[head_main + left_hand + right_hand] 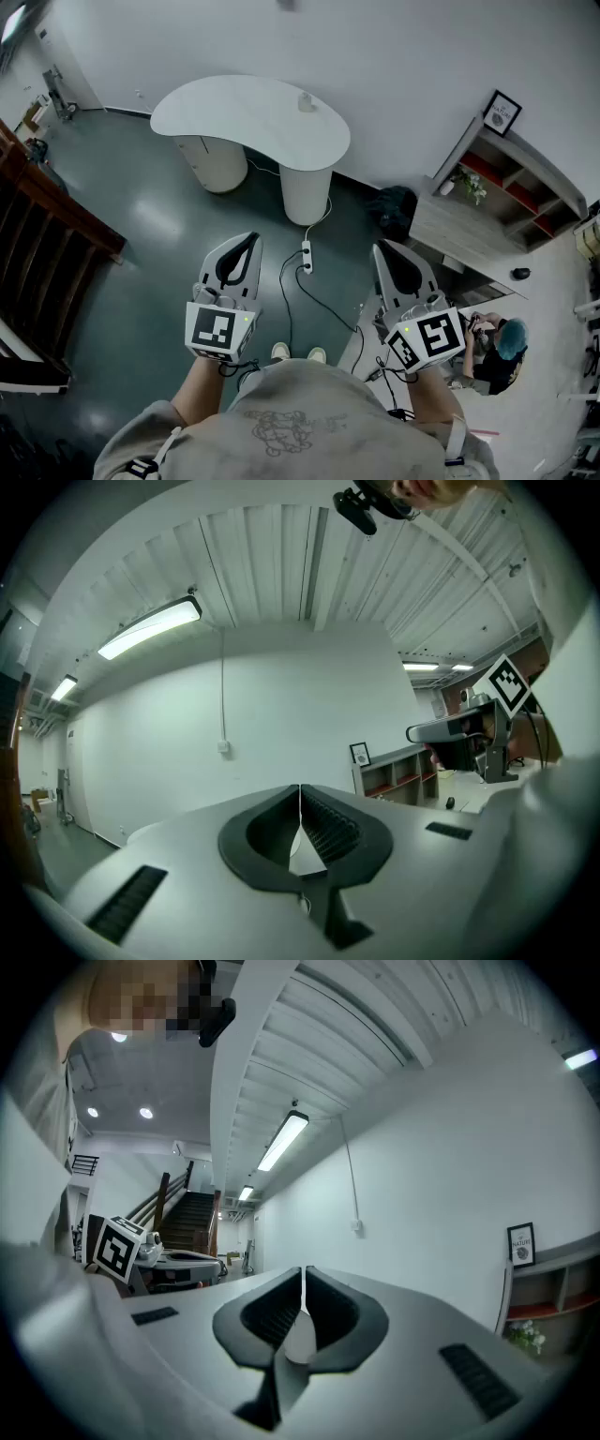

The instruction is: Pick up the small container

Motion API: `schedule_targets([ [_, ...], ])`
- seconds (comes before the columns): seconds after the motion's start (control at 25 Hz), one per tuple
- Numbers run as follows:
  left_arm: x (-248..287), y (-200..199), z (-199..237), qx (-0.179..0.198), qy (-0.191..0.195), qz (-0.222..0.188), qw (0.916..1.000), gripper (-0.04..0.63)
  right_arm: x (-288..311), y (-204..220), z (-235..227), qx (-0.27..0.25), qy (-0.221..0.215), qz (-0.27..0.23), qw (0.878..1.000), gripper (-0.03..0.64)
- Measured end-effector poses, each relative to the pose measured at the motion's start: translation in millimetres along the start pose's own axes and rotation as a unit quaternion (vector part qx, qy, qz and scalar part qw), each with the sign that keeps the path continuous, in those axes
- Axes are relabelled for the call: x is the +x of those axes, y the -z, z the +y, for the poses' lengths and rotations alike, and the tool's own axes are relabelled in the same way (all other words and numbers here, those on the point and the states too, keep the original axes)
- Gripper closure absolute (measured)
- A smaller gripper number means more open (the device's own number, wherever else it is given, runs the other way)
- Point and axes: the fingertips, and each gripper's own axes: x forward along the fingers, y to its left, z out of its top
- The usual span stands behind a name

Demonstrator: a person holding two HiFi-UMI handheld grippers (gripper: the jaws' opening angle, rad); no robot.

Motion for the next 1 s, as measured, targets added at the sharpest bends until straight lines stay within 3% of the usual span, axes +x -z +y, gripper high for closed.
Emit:
schedule_targets([
  [1.0, 17.9, 6.2, -45.7, 0.018, -0.016, 0.012, 0.9996, 0.577, -18.5, 14.0, -32.2, 0.016, -0.028, -0.013, 0.999, 0.581],
])
